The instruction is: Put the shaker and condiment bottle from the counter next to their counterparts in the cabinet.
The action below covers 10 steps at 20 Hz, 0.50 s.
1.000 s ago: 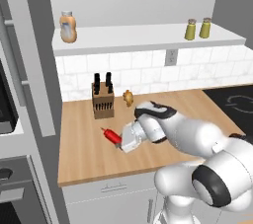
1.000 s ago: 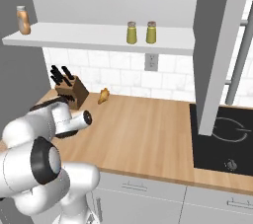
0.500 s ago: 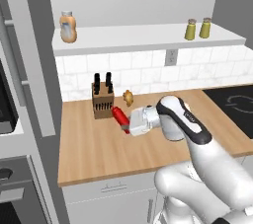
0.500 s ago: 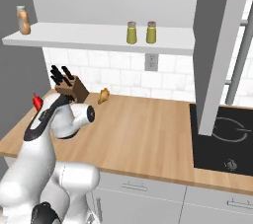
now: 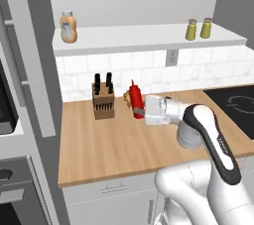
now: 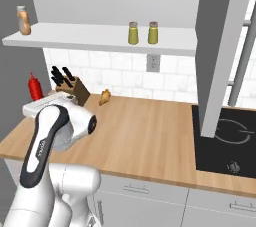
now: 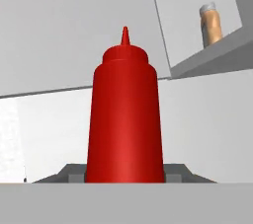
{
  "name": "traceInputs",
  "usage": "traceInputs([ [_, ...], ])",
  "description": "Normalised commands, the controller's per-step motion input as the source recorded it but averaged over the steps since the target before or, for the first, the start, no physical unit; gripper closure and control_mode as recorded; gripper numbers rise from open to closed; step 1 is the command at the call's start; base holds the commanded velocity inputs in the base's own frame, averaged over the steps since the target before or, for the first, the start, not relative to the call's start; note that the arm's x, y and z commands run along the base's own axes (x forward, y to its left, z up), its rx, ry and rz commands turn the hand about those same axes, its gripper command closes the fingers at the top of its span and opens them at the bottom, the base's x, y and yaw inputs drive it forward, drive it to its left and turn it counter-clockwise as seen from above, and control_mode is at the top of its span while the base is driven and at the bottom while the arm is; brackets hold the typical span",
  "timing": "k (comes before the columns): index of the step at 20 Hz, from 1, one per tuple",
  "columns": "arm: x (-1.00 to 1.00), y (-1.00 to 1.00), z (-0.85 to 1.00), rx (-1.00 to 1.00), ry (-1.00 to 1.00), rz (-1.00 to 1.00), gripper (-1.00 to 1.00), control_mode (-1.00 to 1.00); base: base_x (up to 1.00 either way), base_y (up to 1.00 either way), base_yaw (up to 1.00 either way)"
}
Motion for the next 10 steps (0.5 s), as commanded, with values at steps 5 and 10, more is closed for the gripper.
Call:
traceInputs([
  [5, -0.77, -0.19, 0.68, 0.19, -0.12, -0.07, 1.00, -1.00, 0.00, 0.00, 0.00],
  [10, -0.42, -0.19, 0.84, 0.20, -0.14, -0.08, 1.00, -1.00, 0.00, 0.00, 0.00],
])
